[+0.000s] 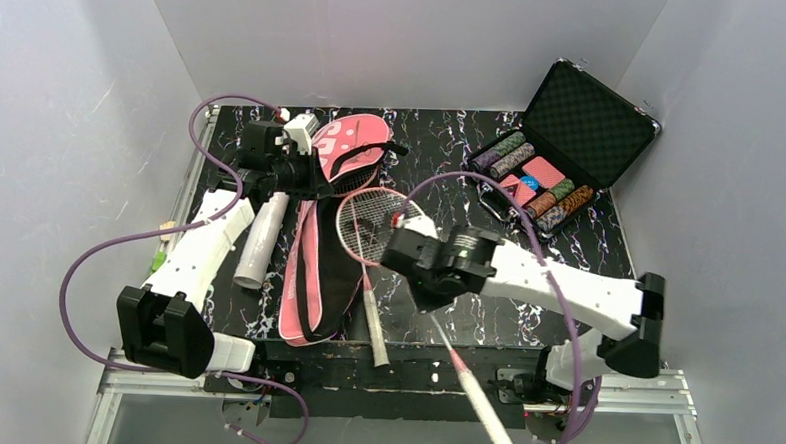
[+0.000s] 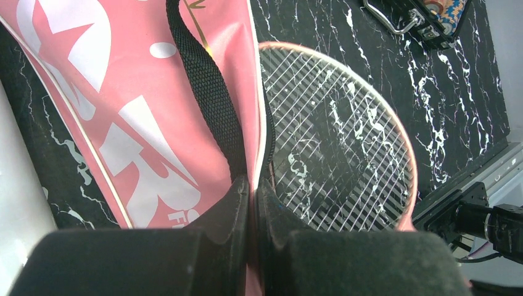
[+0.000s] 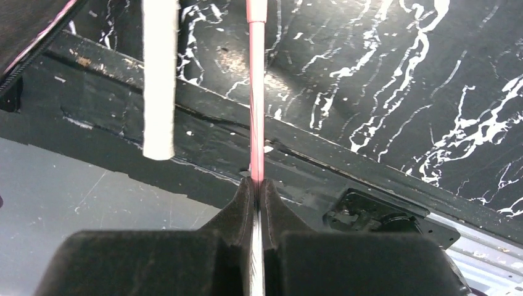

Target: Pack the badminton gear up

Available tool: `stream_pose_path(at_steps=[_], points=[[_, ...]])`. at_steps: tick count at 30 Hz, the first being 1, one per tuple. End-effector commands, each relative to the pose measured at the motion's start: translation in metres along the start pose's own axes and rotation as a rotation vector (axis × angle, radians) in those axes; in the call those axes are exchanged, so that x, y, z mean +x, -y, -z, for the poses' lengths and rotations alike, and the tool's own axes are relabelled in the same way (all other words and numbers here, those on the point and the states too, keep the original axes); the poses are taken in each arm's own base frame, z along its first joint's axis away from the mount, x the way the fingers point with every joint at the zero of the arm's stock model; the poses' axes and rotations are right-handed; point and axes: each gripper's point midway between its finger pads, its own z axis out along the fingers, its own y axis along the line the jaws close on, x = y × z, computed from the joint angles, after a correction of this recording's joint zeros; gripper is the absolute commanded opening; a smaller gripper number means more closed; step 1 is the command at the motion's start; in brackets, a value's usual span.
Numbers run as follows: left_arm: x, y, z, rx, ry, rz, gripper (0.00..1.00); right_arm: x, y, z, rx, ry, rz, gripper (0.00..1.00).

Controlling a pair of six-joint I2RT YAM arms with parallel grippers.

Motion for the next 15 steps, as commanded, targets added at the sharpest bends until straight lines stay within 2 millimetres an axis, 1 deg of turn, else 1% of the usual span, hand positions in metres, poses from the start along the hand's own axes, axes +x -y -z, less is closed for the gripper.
stream_pose_path(at_steps=[1, 5, 7, 11, 13, 15], points=[[-0.034, 0.018, 0.013, 0.063, 0.108, -0.036, 0.00, -0.009, -0.017, 0.008, 0.039, 0.024, 0.032, 0.01], [-0.031, 0.019, 0.012, 0.072, 0.101, -0.033, 0.00, -0.016, -0.031, 0.000, 0.037, 0.026, 0.074, 0.01], [-0.029, 0.020, 0.012, 0.082, 0.094, -0.029, 0.00, -0.021, -0.035, -0.006, 0.051, 0.037, 0.096, 0.01], [-0.027, 0.023, 0.011, 0.099, 0.085, -0.026, 0.00, -0.041, -0.047, -0.018, 0.073, 0.073, 0.153, 0.01], [-0.026, 0.024, 0.011, 0.107, 0.080, -0.025, 0.00, -0.056, -0.056, -0.020, 0.082, 0.092, 0.177, 0.01], [-0.024, 0.026, 0.011, 0.120, 0.073, -0.024, 0.00, -0.068, -0.063, -0.027, 0.097, 0.099, 0.200, 0.01]])
